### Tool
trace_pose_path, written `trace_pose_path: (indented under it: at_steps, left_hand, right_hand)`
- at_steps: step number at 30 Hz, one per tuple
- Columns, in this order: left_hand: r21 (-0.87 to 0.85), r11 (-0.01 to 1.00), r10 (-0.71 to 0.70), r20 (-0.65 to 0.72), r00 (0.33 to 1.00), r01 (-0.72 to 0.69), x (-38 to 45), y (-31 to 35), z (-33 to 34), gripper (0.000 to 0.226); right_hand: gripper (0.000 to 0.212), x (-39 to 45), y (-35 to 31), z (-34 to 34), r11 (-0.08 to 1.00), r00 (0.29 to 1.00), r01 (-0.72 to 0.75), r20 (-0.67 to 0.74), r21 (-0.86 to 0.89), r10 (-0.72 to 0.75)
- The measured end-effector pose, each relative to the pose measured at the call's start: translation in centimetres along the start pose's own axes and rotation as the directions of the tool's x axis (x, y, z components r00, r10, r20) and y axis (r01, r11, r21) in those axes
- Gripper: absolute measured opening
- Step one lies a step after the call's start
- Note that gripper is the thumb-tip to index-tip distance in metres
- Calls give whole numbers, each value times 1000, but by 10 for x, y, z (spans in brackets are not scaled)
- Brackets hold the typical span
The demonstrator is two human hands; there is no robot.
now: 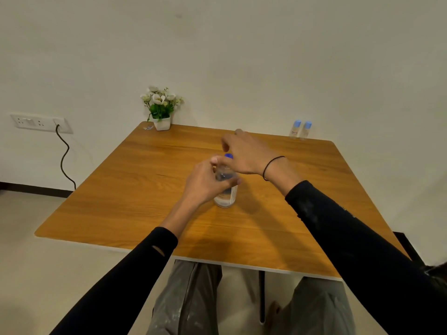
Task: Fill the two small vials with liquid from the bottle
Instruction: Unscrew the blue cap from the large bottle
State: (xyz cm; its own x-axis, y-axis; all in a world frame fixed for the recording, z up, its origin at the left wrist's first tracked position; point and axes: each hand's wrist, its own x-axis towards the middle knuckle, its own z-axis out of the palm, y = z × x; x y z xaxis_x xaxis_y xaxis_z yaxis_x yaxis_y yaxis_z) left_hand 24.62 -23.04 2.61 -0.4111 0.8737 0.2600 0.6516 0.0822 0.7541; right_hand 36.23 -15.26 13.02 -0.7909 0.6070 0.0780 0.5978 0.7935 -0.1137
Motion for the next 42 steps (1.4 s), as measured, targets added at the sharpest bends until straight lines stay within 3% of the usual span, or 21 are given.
trace_pose_path:
  at_steps: [4, 7, 9, 12, 14, 15, 17, 19, 22, 24, 25, 28, 29, 31, 34, 35, 37, 39, 42]
  left_hand:
    - [-46, 998, 40, 12, 999, -39, 0, 2, -3, 86]
    - [-49, 998, 38, 20, 999, -37, 0, 0, -4, 89]
    - [-39, 999, 36, 16, 999, -35, -1, -2, -3, 85]
    - [-44, 999, 33, 19, 999, -32, -2, -5, -1, 93]
    - [-56, 998, 32, 34, 999, -30, -3, -5, -1, 103]
    - [-62, 998, 32, 34, 999, -29, -3, -5, -2, 103]
    - [-56, 998, 32, 29, 999, -30, -2, -6, -2, 98]
    - [-55, 998, 39, 30, 999, -37, -2, -7, -1, 89]
    - [-67, 997, 33, 35, 999, -30, -2, -11, 0, 95]
    - [-69, 997, 31, 39, 999, -28, -1, -12, 0, 100]
    - [-69, 997, 31, 39, 999, -29, 0, -12, 0, 99]
    - [-72, 997, 42, 39, 998, -39, 1, -15, 2, 82]
    - [-75, 997, 41, 43, 998, -37, 1, -15, 2, 78]
    - [-84, 996, 37, 45, 998, -33, 2, -15, 2, 86]
    - [-67, 997, 42, 52, 998, -39, 3, -15, 2, 96]
    - [-65, 997, 41, 57, 997, -38, 4, -15, 2, 96]
    - [-67, 997, 47, 66, 997, -43, 4, -17, 1, 88]
    - [-79, 996, 51, 69, 996, -46, 4, -18, 1, 81]
    - [-52, 997, 56, 68, 996, -52, 4, -18, 1, 88]
  right_hand:
    - [11, 2, -5, -4, 995, 993, 86, 80, -39, -83]
    - [46, 2, -1, -10, 992, 979, 120, 161, 42, -125]
    - [61, 3, 2, -7, 997, 991, 62, 121, 38, -66]
    - [28, 4, 1, -1, 997, 999, 33, 24, -68, -32]
    - [11, 6, 0, -1, 995, 995, 91, 53, -49, -89]
    - [15, 6, 0, -2, 993, 991, 115, 79, -28, -112]
    - [41, 5, 0, -6, 991, 982, 124, 137, 42, -128]
    - [63, 6, 1, -5, 997, 991, 68, 115, 41, -72]
    - [31, 7, -1, 1, 996, 999, 22, 49, -88, -17]
    - [16, 8, 0, 3, 997, 996, 61, 63, -54, -57]
    - [22, 7, 1, 2, 996, 994, 82, 75, -37, -79]
    - [67, 6, 2, 1, 998, 994, 59, 89, -4, -58]
    - [67, 6, 3, 2, 999, 998, 25, 50, -30, -24]
    - [45, 6, 2, 5, 996, 1000, -2, -22, -88, 0]
    - [14, 6, 3, 4, 996, 998, 65, 14, -54, -64]
    - [20, 5, 3, 2, 995, 995, 94, 47, -24, -92]
    - [59, 2, 3, -2, 991, 984, 121, 127, 56, -127]
    - [76, 2, 2, 0, 998, 995, 58, 74, 37, -61]
    - [39, 5, 0, 5, 990, 1000, -4, 2, -141, 4]
